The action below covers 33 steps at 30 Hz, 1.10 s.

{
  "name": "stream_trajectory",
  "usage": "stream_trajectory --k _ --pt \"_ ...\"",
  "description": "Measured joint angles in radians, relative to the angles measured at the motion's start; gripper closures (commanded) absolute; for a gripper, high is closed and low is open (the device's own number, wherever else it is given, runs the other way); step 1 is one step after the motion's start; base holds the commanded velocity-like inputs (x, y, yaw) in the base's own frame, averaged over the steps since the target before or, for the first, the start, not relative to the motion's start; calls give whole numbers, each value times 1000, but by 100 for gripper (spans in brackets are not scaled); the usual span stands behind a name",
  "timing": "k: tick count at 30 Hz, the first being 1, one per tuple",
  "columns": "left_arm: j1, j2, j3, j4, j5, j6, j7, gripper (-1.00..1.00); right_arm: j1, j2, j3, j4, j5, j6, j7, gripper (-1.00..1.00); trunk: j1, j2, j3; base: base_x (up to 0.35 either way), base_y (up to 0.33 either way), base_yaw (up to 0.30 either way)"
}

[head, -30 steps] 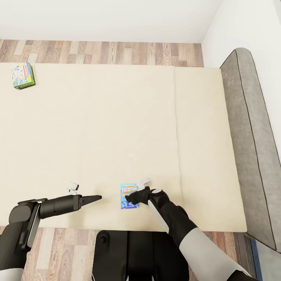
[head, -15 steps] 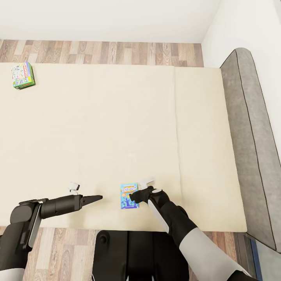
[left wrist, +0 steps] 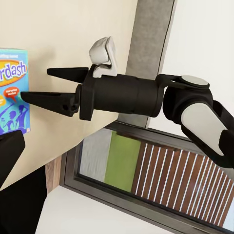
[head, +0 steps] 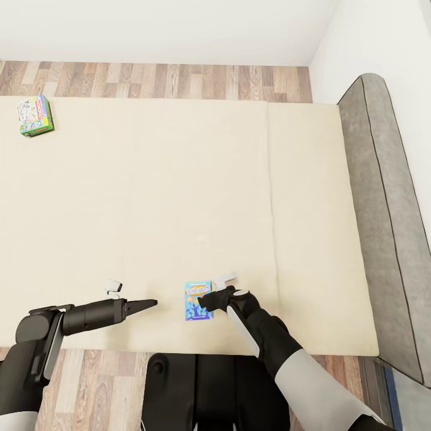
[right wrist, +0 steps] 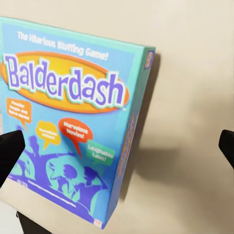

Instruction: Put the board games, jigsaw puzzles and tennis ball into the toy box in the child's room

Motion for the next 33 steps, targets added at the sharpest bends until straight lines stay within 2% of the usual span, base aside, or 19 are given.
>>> stream_trajectory --k 12,26,30,33 --pt "0 0 0 0 1 1 -1 -100 0 0 0 8 -12 -40 0 -100 0 0 0 0 0 0" --pt "0 0 0 0 1 0 0 -100 0 0 0 8 -16 -39 3 -100 0 0 0 0 0 0" --pt "0 0 0 0 1 0 -1 -100 0 0 0 10 -49 -40 4 -100 0 0 0 0 0 0" --pt "0 0 0 0 1 0 -1 -100 0 0 1 10 -92 -40 4 -100 0 0 0 0 0 0"
